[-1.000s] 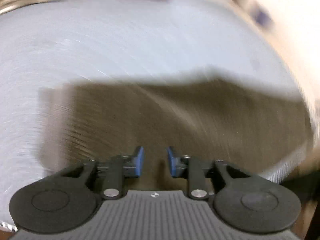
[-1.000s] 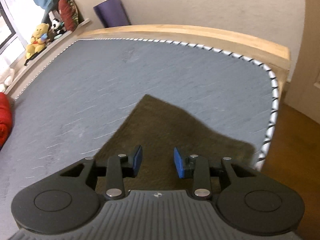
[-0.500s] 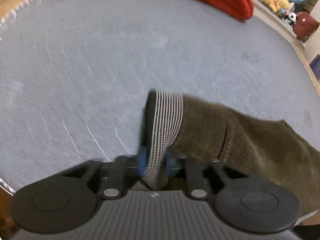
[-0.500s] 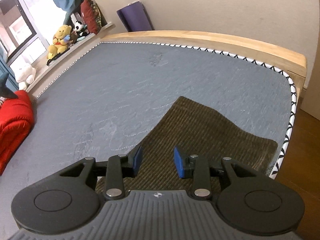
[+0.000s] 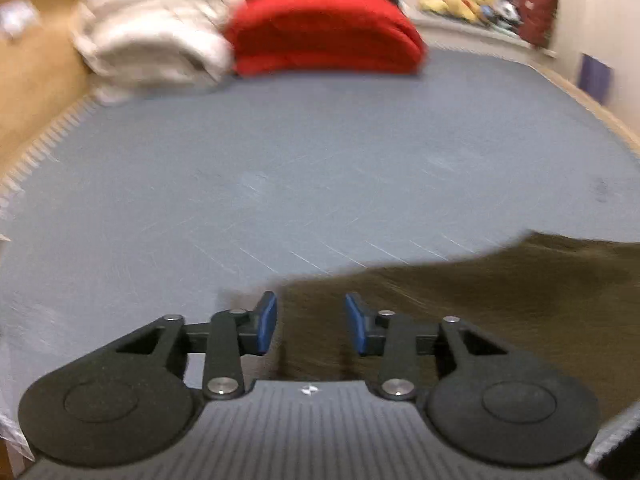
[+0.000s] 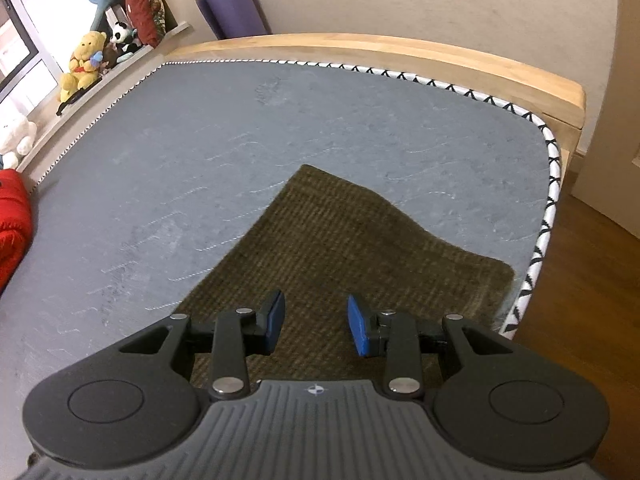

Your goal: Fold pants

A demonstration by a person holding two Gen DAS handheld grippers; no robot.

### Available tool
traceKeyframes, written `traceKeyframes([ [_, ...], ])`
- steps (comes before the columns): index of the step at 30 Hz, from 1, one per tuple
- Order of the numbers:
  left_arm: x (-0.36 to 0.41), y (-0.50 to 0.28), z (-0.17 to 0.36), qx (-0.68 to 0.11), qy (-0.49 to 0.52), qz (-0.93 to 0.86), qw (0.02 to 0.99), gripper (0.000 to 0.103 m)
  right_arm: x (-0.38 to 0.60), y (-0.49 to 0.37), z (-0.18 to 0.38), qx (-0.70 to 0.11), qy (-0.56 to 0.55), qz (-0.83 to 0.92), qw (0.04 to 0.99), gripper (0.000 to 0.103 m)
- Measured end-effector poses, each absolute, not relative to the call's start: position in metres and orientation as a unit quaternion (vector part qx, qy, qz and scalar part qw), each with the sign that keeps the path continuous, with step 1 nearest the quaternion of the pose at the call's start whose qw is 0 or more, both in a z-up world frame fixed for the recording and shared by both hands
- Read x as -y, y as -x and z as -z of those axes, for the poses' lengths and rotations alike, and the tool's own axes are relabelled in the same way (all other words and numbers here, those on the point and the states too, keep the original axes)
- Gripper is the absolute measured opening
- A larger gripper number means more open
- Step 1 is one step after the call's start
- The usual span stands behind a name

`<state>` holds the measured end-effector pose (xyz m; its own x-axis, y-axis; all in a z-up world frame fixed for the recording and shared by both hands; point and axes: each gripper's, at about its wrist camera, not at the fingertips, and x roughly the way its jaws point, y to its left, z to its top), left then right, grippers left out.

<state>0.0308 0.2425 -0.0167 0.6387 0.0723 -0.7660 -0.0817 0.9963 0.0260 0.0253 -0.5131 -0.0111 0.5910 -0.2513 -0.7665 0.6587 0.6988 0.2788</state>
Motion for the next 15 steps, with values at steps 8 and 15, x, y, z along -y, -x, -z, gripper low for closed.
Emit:
traceKeyframes([
  [8, -0.205, -0.069, 0.052, -0.495, -0.054, -0.072, 0.864, 0.040, 0.539, 0.000, 0.016, -0.363, -0.301, 0.278, 0.837, 0.039],
  [15, -0.205, -0.103, 0.083, -0.556, 0.004, -0.106, 0.824, 0.051, 0.558, 0.016, 0.020, -0.363, -0.309, 0.281, 0.833, 0.040],
])
